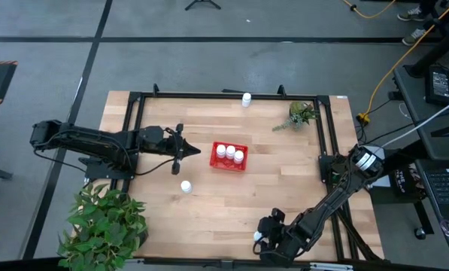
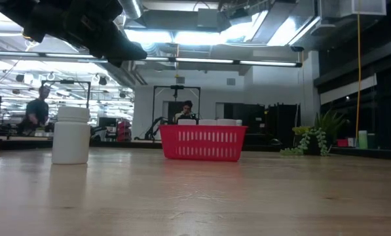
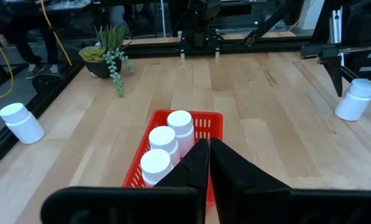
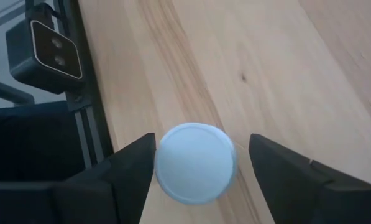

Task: Pick and place pill bottles into a basket
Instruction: Put the white pill bottle into the red basket

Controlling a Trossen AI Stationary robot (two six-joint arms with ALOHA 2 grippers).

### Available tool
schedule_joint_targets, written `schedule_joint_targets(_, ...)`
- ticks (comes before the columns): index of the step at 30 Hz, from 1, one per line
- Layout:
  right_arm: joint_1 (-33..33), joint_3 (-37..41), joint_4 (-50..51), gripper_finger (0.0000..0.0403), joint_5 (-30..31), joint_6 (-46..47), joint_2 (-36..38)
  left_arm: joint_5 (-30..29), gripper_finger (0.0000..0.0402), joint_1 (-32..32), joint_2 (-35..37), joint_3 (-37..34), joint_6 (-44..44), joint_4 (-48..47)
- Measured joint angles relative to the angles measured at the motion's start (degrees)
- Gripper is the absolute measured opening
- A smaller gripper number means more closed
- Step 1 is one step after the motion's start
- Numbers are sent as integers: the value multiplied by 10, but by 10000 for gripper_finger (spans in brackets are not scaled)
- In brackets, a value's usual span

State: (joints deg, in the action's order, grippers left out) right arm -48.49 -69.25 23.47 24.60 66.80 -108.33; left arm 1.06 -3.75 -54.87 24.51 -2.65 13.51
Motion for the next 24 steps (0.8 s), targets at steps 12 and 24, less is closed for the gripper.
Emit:
schedule_joint_targets(12, 0, 0, 8, 190, 0, -5, 0, 0, 5, 0, 0, 0, 0, 0)
schedule_joint_targets(24, 0, -1, 5, 157, 3, -28, 1, 0, 2, 0, 0, 0, 0, 0)
